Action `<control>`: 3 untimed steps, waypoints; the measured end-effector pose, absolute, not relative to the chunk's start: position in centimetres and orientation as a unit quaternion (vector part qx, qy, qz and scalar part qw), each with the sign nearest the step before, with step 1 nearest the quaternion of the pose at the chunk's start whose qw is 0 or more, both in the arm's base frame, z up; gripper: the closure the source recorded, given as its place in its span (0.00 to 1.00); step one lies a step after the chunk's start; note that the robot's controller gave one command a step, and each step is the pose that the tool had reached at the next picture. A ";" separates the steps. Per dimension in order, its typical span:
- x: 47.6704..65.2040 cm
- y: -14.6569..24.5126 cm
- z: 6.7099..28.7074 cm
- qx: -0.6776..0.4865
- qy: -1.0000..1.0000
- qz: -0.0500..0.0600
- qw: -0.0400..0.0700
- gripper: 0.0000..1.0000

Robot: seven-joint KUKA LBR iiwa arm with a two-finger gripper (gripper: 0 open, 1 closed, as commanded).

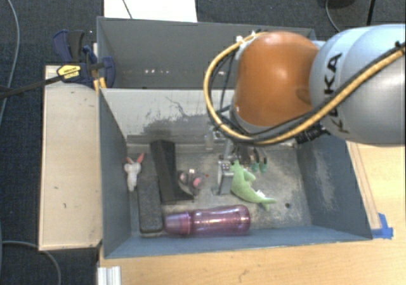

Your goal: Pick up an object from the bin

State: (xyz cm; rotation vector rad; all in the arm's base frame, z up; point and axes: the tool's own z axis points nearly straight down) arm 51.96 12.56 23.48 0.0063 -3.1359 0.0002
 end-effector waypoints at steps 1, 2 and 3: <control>52.1 12.5 23.9 0.000 -1.000 -0.001 -0.001 0.00; 51.2 11.4 22.3 0.028 -1.000 -0.002 -0.005 0.00; 49.8 7.8 16.1 0.054 -0.999 -0.001 -0.004 0.00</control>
Offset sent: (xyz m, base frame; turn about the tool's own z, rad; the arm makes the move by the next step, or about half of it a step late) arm -0.0372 -0.0471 -0.0653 -0.1723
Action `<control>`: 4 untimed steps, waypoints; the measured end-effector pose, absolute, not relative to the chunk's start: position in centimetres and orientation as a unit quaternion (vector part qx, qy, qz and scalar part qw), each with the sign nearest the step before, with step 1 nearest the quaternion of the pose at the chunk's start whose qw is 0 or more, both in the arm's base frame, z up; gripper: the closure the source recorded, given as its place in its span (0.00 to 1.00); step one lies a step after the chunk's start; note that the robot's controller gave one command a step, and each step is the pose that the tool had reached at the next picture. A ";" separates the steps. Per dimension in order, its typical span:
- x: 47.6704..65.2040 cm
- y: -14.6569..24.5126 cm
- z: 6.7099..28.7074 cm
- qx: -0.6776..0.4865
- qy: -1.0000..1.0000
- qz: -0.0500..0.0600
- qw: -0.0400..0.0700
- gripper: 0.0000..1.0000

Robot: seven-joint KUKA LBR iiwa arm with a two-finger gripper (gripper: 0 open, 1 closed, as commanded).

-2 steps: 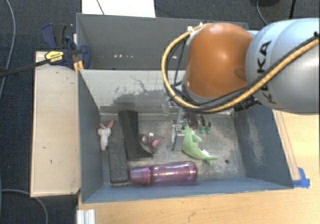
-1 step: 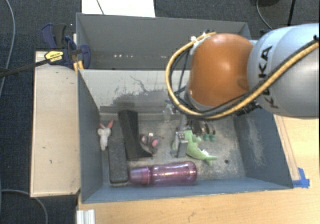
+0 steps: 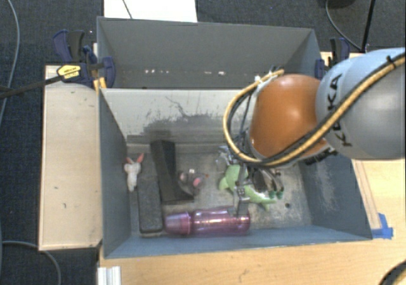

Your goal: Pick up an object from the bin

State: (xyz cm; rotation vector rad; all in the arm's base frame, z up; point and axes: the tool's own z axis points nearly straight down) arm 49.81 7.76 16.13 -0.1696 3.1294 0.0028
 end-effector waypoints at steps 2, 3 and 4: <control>47.8 5.7 7.6 -0.046 0.999 0.004 0.004 1.00; 47.8 5.7 7.6 -0.045 0.999 0.005 0.005 1.00; 47.5 5.5 12.3 -0.050 0.999 0.002 0.002 1.00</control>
Offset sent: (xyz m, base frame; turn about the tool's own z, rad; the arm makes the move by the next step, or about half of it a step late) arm -0.0220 -0.0251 -0.0913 0.0166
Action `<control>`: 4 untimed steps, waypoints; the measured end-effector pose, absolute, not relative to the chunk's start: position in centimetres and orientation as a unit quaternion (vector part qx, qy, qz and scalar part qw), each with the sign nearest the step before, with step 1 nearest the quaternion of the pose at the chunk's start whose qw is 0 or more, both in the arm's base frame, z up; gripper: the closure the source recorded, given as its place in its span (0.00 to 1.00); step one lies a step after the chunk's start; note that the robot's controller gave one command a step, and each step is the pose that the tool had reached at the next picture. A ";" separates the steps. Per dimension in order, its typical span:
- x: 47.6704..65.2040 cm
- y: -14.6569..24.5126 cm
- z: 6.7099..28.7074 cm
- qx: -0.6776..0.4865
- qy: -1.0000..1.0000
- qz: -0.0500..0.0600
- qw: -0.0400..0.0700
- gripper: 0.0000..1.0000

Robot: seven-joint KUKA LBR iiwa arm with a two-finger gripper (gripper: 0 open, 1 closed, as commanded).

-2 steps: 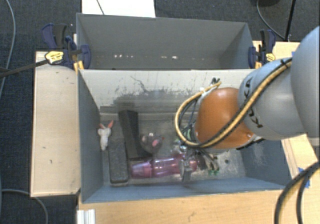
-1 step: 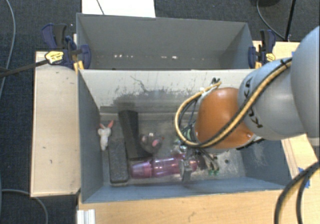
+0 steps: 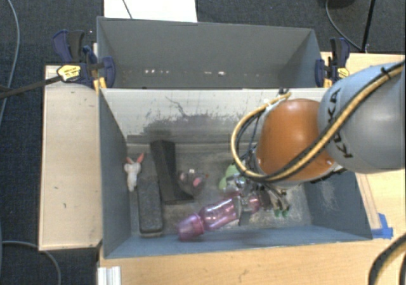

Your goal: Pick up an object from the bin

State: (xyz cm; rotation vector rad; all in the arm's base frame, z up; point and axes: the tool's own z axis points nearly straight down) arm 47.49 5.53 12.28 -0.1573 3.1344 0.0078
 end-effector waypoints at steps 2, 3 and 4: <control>48.8 5.2 24.7 -0.057 0.998 0.003 0.003 0.00; 48.8 5.2 24.7 -0.056 0.998 0.003 0.003 0.00; 52.1 4.5 19.7 -0.059 0.998 0.003 0.009 0.00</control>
Offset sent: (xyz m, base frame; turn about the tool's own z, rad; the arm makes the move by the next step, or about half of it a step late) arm 0.0125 -0.0033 0.1235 -0.0148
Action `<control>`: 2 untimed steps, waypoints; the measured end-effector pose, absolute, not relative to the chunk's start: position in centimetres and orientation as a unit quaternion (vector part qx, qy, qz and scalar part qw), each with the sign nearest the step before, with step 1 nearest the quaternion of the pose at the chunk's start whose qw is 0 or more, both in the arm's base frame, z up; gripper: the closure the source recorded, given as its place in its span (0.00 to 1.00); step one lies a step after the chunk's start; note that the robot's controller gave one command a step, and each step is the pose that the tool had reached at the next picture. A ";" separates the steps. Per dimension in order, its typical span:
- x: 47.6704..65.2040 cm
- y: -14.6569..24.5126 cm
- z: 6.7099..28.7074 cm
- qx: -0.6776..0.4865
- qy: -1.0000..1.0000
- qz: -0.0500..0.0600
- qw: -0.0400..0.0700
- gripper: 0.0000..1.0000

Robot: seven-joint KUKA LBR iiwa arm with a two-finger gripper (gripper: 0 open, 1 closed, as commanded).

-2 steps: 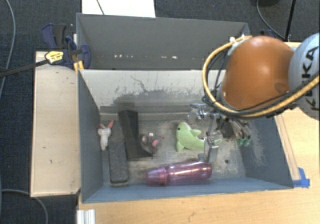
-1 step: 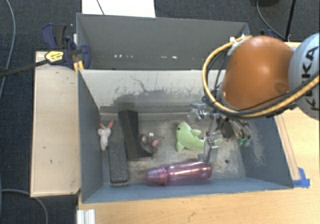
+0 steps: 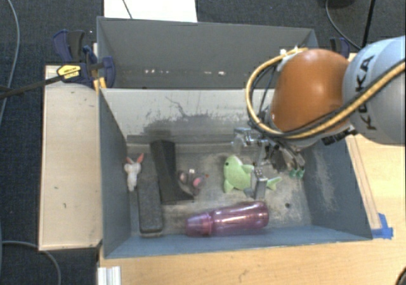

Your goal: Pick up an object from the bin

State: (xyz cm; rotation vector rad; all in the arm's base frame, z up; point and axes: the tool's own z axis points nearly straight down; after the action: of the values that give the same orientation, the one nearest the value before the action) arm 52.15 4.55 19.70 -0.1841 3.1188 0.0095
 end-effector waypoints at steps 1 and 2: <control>52.3 5.0 16.5 -0.052 0.999 0.003 0.002 0.00; 54.2 3.3 16.1 -0.082 0.997 0.003 0.009 0.00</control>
Offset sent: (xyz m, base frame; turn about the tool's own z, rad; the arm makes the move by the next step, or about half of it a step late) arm 0.0284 -0.0235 -0.0417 -0.0657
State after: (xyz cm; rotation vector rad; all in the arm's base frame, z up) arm 54.20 3.27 16.06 -0.2572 3.1128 0.0103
